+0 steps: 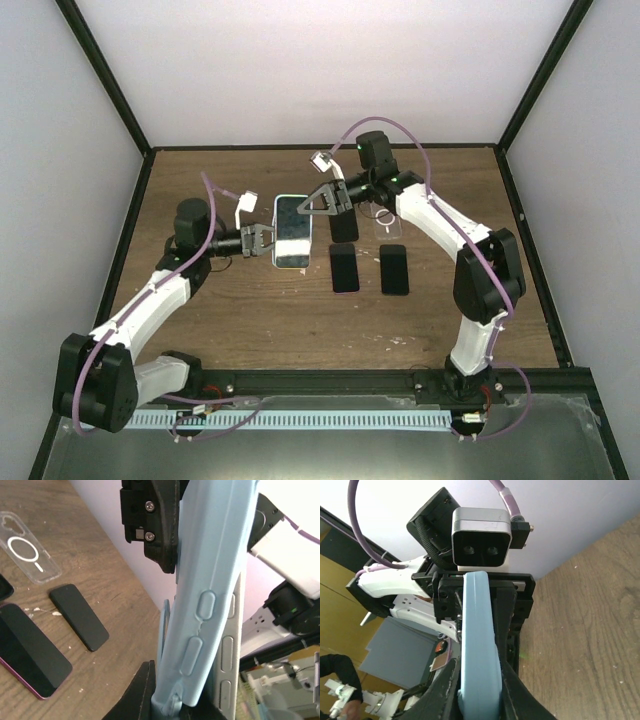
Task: Take the phone out of the phone case
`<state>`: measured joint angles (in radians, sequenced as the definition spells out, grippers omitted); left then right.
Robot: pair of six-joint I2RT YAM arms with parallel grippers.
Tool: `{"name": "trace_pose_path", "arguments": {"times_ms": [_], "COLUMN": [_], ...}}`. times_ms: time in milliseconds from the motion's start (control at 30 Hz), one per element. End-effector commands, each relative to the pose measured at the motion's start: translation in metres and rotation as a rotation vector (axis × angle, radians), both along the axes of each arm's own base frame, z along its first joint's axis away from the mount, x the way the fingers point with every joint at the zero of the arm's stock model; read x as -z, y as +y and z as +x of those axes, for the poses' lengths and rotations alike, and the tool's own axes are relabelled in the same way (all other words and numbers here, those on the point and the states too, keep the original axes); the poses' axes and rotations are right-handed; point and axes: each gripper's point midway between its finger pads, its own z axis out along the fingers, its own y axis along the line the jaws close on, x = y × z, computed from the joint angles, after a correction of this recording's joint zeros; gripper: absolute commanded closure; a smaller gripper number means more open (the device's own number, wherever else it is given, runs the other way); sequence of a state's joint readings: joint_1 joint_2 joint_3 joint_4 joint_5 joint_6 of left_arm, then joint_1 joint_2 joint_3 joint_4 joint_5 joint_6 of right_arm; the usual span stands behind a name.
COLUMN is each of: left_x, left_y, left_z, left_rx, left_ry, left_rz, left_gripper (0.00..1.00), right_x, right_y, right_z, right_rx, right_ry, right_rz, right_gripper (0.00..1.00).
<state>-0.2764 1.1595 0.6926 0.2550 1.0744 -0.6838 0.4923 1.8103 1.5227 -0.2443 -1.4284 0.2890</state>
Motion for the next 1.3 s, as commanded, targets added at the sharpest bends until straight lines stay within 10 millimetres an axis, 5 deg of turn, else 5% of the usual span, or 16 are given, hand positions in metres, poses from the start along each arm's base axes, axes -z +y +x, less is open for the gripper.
{"name": "trace_pose_path", "arguments": {"times_ms": [0, 200, 367, 700, 900, 1267], "left_x": [-0.011, -0.008, -0.004, 0.010, 0.018, 0.040], "left_y": [0.009, 0.013, 0.027, 0.039, 0.042, 0.055], "left_z": [0.005, 0.005, 0.014, 0.036, 0.049, 0.064], "left_rx": [-0.025, -0.023, -0.069, -0.116, -0.157, -0.254], "left_ry": [0.045, 0.078, 0.123, 0.359, 0.524, 0.784], "left_rz": [-0.073, -0.095, -0.114, -0.162, -0.161, -0.182], "left_gripper": [0.99, 1.00, 1.00, 1.00, 1.00, 1.00], "right_x": [-0.018, -0.020, -0.028, -0.038, -0.022, 0.008], "right_y": [0.009, 0.006, -0.007, -0.029, -0.013, 0.028], "right_z": [0.006, 0.018, 0.032, 0.041, 0.042, -0.014], "right_rx": [0.019, 0.063, 0.139, 0.380, 0.464, 0.338], "right_ry": [-0.085, -0.095, -0.184, -0.635, -0.979, -1.349], "right_rz": [0.027, 0.016, 0.010, -0.094, -0.242, -0.271], "right_gripper": [0.79, 0.54, 0.45, 0.29, 0.32, 0.42]}}
